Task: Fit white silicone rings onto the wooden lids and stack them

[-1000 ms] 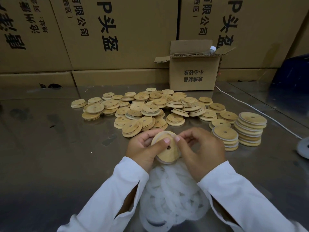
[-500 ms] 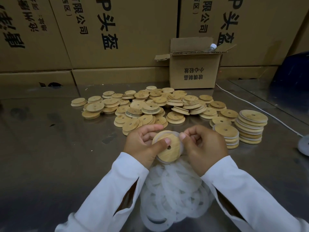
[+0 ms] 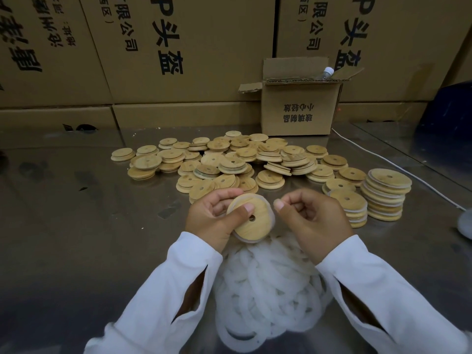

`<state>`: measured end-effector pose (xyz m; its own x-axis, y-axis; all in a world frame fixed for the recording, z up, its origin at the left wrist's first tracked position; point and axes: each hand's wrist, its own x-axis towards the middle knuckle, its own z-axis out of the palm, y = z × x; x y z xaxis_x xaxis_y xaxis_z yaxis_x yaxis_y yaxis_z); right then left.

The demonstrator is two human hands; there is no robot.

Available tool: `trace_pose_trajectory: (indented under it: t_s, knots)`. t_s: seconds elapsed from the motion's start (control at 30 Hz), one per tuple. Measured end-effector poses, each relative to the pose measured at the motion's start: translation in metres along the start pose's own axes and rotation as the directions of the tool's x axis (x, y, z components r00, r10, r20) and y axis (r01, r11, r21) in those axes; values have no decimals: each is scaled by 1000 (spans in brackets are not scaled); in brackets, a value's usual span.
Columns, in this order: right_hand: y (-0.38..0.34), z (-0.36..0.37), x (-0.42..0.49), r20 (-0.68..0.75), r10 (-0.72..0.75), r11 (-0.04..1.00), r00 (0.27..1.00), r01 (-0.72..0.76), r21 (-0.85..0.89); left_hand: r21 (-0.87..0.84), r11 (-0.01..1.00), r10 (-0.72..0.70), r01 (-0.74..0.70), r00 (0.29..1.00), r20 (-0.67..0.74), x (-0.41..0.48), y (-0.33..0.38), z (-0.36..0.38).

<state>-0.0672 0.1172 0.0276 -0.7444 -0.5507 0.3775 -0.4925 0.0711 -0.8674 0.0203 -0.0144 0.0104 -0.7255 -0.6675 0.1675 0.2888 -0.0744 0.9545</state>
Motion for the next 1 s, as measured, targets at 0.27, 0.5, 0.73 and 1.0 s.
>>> trace_pose_trajectory:
  t_s: [0.27, 0.5, 0.73, 1.0]
  knots:
    - [4, 12, -5, -81, -43, 999, 996, 40, -33, -113, 992, -66, 62, 997, -33, 0, 1, 4]
    - [3, 9, -5, -69, -99, 994, 993, 96, -56, 15, 994, -107, 106, 988, 112, -5, -2, 8]
    - [-4, 1, 1, -37, 112, 983, 993, -106, 153, 171, 985, -9, -25, 980, 199, -6, 7, 4]
    - [-6, 2, 0, 38, 179, 965, 983, -183, 190, 163, 984, 49, -74, 987, 151, -9, 5, 7]
